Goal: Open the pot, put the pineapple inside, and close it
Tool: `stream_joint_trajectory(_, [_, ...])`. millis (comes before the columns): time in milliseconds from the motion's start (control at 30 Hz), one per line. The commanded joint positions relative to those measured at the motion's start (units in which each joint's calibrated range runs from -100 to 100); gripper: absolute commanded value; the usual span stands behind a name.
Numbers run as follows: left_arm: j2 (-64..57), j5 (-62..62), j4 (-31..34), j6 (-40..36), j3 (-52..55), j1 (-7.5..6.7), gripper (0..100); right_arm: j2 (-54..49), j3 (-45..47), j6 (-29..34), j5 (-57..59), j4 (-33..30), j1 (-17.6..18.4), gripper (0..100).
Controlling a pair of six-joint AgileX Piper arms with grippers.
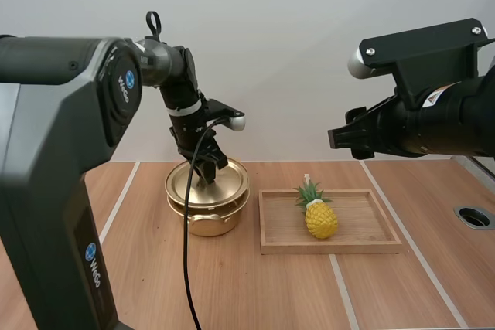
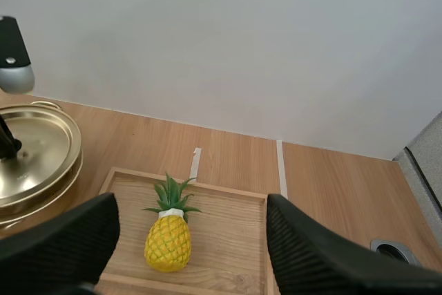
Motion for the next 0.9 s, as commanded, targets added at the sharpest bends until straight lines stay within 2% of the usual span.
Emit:
stream_joint_trajectory(0, [-5.63, 0.11, -1.13, -1.42, -6.82, -0.22, 0, -0.17, -0.63, -0.51, -0.39, -0.30, -0.31, 100])
stream_joint_trajectory(167, [-11.48, 0.11, -1.36, -2.92, -18.05, -0.22, 0, 2.01, -0.50, -0.52, -0.39, -0.30, -0.31, 100])
stream_joint_trajectory(333, [-16.99, 0.11, -1.14, -8.21, -30.71, -0.22, 0, 8.89, -0.50, -0.91, -0.39, 0.30, -0.31, 100])
stream_joint_trajectory(433, [-19.98, 0.11, -0.97, -10.26, -37.55, -0.22, 0, 14.17, -0.50, -2.96, -0.39, 3.65, -0.31, 100])
stream_joint_trajectory(600, [-24.88, -3.04, -0.97, -10.43, -46.34, -0.22, 0, 23.97, -0.65, -8.67, 0.23, 13.04, -0.31, 100])
stream_joint_trajectory(867, [-31.52, -13.66, -0.85, -12.64, -55.16, -0.22, 0, 39.28, -0.65, -12.24, -1.12, 13.52, -0.31, 100])
